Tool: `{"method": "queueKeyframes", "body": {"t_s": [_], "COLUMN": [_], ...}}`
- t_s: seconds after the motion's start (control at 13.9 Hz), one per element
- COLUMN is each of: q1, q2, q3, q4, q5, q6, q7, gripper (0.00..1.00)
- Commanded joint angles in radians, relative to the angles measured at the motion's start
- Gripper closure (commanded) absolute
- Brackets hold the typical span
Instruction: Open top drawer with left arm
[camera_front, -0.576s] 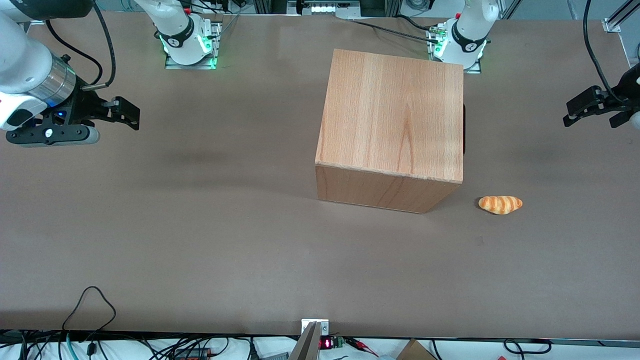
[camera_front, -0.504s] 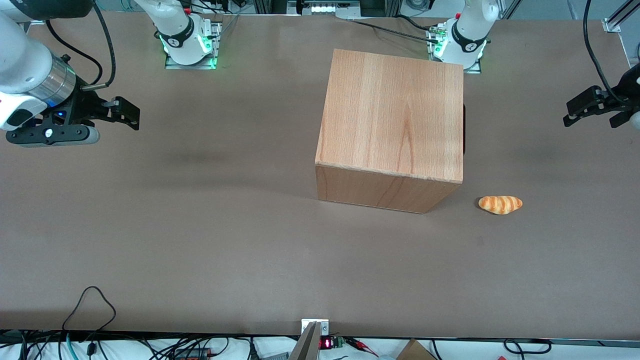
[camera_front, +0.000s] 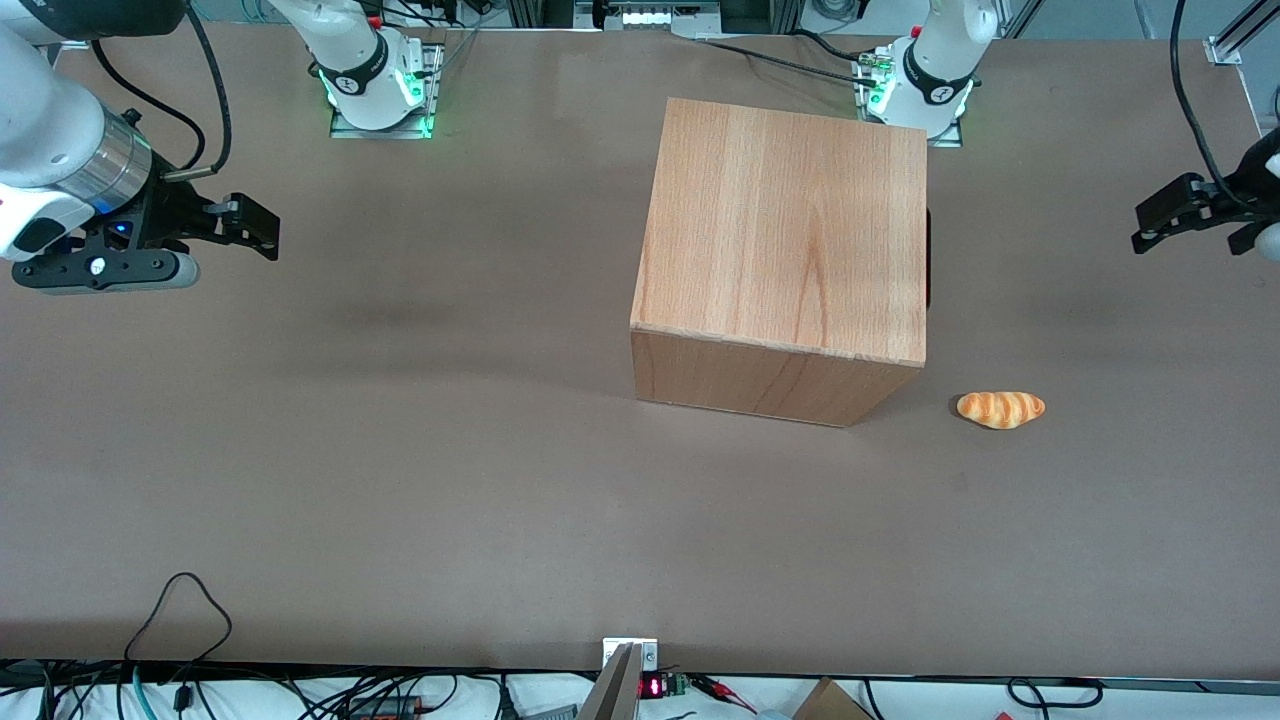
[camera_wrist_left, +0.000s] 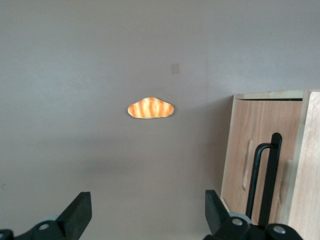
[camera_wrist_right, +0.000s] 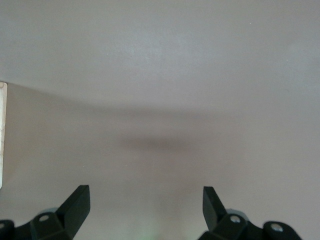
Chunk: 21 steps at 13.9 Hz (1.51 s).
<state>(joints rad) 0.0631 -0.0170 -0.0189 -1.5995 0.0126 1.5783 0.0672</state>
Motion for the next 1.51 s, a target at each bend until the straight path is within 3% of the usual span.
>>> {"method": "queueKeyframes", "body": {"t_s": [0.0, 0.36, 0.72, 1.15, 1.44], "q1": [0.003, -0.002, -0.008, -0.009, -0.009], "q2": [0.002, -0.003, -0.001, 0.003, 0.005], "q3": [0.001, -0.003, -0.024, -0.053, -0.081], "q4": [-0.051, -0.229, -0.382, -0.464, -0.487], "q5": [-0.074, -0.226, -0.313, -0.371, -0.373], "q6": [-0.006, 0.110, 0.256, 0.339, 0.368], "q7": [0.011, 0.011, 0.011, 0.011, 0.014], "gripper": [0.00, 0.00, 0.00, 0.00, 0.00]}}
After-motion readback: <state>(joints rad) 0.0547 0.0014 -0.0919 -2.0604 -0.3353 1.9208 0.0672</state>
